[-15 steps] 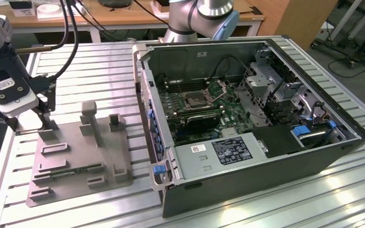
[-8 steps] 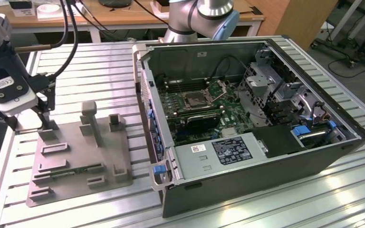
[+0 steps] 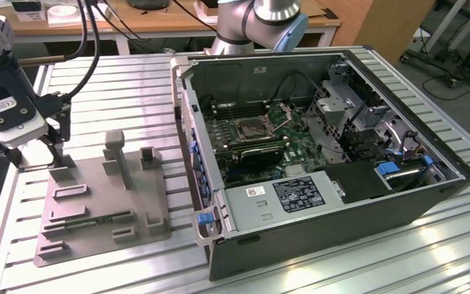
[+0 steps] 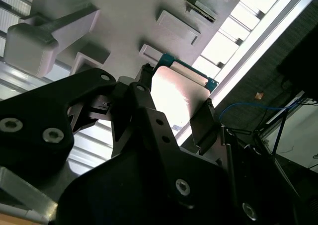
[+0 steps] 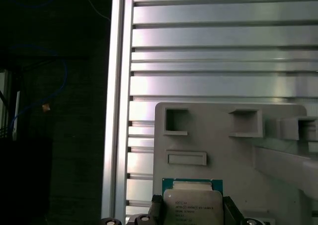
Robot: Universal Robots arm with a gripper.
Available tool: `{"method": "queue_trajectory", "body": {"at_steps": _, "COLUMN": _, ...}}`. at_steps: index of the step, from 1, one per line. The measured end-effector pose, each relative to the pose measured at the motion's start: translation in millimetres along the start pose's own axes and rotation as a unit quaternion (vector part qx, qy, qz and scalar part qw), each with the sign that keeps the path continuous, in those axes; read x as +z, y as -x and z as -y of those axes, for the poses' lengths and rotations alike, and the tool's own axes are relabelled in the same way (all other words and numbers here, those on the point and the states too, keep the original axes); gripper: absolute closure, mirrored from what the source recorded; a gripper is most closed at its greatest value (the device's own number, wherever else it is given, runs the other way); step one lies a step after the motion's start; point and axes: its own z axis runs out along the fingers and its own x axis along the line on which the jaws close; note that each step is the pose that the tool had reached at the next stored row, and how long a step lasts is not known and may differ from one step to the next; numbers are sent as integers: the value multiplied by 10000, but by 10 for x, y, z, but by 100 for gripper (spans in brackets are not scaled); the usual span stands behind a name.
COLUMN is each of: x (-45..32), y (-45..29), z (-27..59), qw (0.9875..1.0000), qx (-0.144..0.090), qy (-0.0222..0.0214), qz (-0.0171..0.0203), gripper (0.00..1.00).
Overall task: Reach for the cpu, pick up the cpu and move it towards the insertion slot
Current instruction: 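Pick up the cpu and move it towards the insertion slot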
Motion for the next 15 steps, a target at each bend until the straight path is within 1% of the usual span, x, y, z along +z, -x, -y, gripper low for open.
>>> {"method": "queue_trajectory", "body": {"at_steps": 15, "x": -56, "y": 0, "z": -3, "qw": 10000, "qx": 0, "qy": 0, "qz": 1, "gripper": 45}}
